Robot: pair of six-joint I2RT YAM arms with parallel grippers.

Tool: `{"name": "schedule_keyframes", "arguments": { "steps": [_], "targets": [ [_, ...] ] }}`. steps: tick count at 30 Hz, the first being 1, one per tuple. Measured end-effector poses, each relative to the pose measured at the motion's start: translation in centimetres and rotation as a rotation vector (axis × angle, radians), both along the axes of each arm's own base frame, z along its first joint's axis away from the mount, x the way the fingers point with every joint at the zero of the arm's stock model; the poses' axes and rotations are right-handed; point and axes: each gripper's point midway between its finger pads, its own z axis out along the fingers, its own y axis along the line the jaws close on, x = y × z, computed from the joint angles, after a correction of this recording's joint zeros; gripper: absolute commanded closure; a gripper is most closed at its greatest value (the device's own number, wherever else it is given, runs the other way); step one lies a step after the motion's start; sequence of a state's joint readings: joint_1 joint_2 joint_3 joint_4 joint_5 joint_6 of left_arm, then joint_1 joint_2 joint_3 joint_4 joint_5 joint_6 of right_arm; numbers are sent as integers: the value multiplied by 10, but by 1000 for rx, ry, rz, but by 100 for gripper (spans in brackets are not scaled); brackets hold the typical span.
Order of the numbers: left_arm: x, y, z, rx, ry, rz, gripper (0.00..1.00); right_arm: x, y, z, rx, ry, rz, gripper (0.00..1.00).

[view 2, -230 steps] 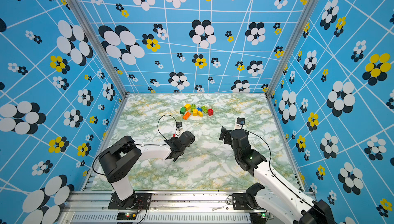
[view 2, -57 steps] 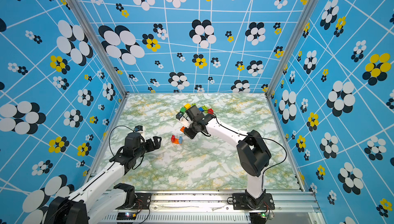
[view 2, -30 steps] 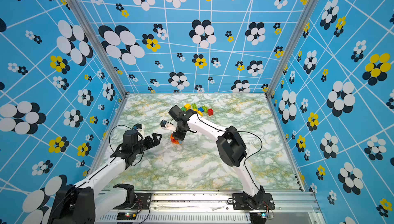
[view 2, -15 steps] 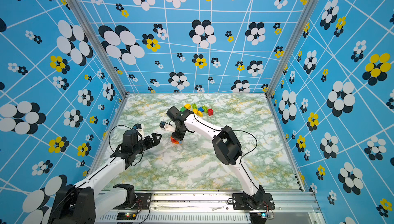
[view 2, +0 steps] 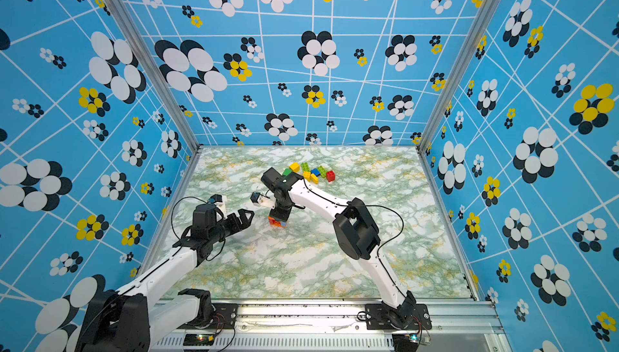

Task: Assemble the letter p with lego
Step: Assemble the lego brick with the lego brick.

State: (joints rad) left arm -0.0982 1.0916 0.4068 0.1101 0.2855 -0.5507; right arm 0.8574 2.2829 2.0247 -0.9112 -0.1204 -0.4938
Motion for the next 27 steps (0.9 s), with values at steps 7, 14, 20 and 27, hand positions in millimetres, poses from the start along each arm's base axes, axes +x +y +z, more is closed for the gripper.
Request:
{"name": "schedule_keyframes", "arguments": {
  "steps": [7, 14, 20, 27],
  "targets": [
    [0, 0, 0, -4, 2, 1, 0, 0, 0, -1, 1, 0, -3, 84],
    [1, -2, -2, -15, 6, -7, 5, -1, -2, -3, 38, -30, -8, 84],
    [3, -8, -10, -37, 30, -27, 10, -1, -1, -3, 65, -51, -7, 84],
    [11, -24, -18, -139, 51, -71, 25, -1, 0, -2, 89, -35, -15, 83]
  ]
}}
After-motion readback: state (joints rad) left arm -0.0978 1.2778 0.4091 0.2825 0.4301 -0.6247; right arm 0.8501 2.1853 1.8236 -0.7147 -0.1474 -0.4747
